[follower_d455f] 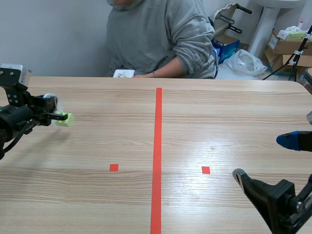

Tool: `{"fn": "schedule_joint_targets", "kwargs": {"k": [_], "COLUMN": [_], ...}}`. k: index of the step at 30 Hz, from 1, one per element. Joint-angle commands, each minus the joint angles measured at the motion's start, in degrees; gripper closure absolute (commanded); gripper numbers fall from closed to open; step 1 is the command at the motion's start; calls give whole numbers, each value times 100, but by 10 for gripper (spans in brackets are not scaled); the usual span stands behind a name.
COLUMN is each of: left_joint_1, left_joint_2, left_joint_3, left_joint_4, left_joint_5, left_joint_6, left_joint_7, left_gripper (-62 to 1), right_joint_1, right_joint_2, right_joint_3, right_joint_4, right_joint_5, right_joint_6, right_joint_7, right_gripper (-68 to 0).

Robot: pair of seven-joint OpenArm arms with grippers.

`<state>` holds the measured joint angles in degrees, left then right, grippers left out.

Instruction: Do the leaf sorting experiment

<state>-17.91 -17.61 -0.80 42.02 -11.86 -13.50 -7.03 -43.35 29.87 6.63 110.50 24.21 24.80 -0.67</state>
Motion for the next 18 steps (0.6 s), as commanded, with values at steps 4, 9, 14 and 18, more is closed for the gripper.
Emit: {"fn": "schedule_joint_targets", "kwargs": {"k": [4,9,14,18], "left_joint_1": [-671,-1217,-1473,-1480], "left_joint_2": [-31,28,153,221], "left_joint_3": [55,57,57,57], "left_joint_4": [-619,-1318,-1781,-1954], "left_joint_5": [35,195,551,686], "left_joint_6": [289,407,494,551], "left_joint_7": [-140,-109,-90,-94], "left_gripper": [-40,-40,-40,-40], "right_joint_1": [68,66,66,66], "right_joint_2": [-4,-4,-4,-4], "right_joint_3": [42,42,42,42], "right_joint_4": [13,13,13,13], "right_joint_5": [42,42,42,42], "right_joint_6": [-11,-9,-9,-9], "right_joint_7": [63,63,63,63], "right_gripper": [-679,-679,-679,-679]}}
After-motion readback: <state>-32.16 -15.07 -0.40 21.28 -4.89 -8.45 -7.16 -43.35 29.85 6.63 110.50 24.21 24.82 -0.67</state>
